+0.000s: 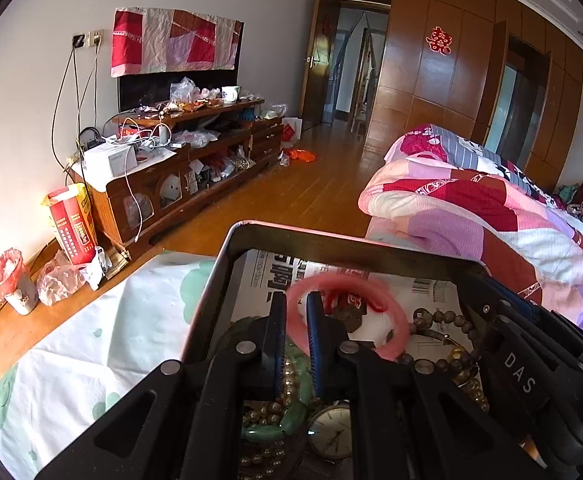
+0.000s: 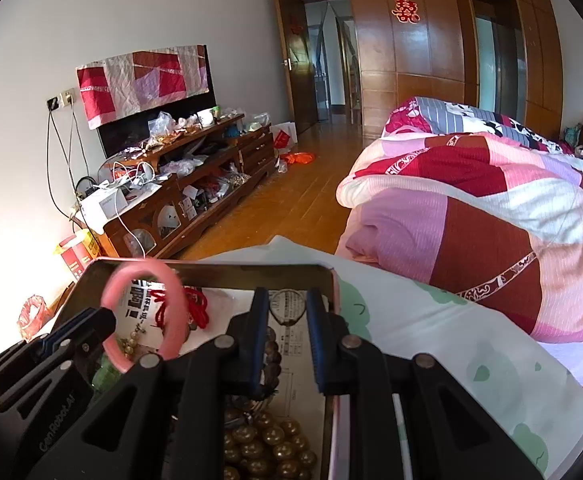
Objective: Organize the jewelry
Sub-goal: 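Lower both held items into the tin and open both tools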
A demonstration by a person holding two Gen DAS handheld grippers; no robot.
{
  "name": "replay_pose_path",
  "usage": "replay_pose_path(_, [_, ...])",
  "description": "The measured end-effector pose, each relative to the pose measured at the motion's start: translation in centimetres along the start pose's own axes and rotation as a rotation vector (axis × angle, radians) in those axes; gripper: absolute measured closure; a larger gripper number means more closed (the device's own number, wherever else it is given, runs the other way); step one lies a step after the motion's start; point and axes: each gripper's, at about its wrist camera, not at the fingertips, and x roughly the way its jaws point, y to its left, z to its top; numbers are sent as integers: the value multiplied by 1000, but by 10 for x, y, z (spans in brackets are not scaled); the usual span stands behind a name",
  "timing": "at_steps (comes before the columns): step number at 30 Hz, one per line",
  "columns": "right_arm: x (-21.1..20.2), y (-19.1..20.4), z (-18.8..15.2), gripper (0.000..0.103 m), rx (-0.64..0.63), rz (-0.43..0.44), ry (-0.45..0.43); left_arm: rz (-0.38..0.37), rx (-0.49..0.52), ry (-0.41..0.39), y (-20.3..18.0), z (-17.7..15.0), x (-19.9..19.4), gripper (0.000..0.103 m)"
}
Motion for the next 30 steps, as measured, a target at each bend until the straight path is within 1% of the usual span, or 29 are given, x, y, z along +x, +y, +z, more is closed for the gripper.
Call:
replay_pose_path(4, [0, 0, 0, 80, -3, 14, 0, 24, 11, 13, -3, -1, 2, 93])
replay_pose_path(5, [-1, 0, -1, 77, 1, 14, -8, 28, 6, 16, -2, -1, 2, 93])
replay_pose_path(6, [-2, -1, -1, 67, 9, 14, -12, 29, -2, 23, 0, -1, 3, 93])
replay_pose_path(7, [-3, -1, -1, 63, 16, 29, -16, 32, -8, 33, 0, -2, 4, 88])
replay_pose_path(8, [-5, -2, -2, 56, 25, 59, -26, 32, -4, 33, 0, -2, 4, 83])
replay_pose_path(9, [-7, -1, -2, 49, 29, 76, -33, 32, 7, 32, -3, -3, 3, 76])
replay_pose_path(10, [-9, 0, -2, 47, 25, 78, -41, 34, 13, 29, -5, -4, 2, 58])
replay_pose_path(11, [-12, 3, -3, 43, 12, 67, -58, 48, 19, 23, -6, -4, 1, 43])
replay_pose_path(12, [-16, 6, -4, 38, 3, 53, -77, 50, 21, 15, -7, -4, -1, 39])
replay_pose_path(13, [-21, 6, -4, 35, 7, 37, -106, 34, 19, -7, -8, -4, -5, 38])
replay_pose_path(15, [-28, 3, -5, 14, 30, 21, -146, 32, 14, -18, -8, -3, -9, 37])
replay_pose_path(16, [-31, 0, -6, 11, 49, 16, -161, 39, 16, -21, -8, -3, -11, 36])
replay_pose_path(19, [-36, -7, -8, 10, 88, 13, -171, 58, 23, -28, -8, -3, -15, 36])
replay_pose_path(23, [-45, -6, -13, 10, 76, -11, -179, 131, 56, -49, -9, -6, -27, 36])
replay_pose_path(25, [-48, -6, -15, 10, 74, -15, -176, 152, 77, -63, -10, -9, -33, 36])
replay_pose_path(27, [-50, -7, -18, 9, 76, -21, -171, 188, 103, -78, -10, -13, -41, 36])
replay_pose_path(30, [-56, -7, -23, 8, 70, -28, -152, 219, 115, -86, -8, -20, -50, 36])
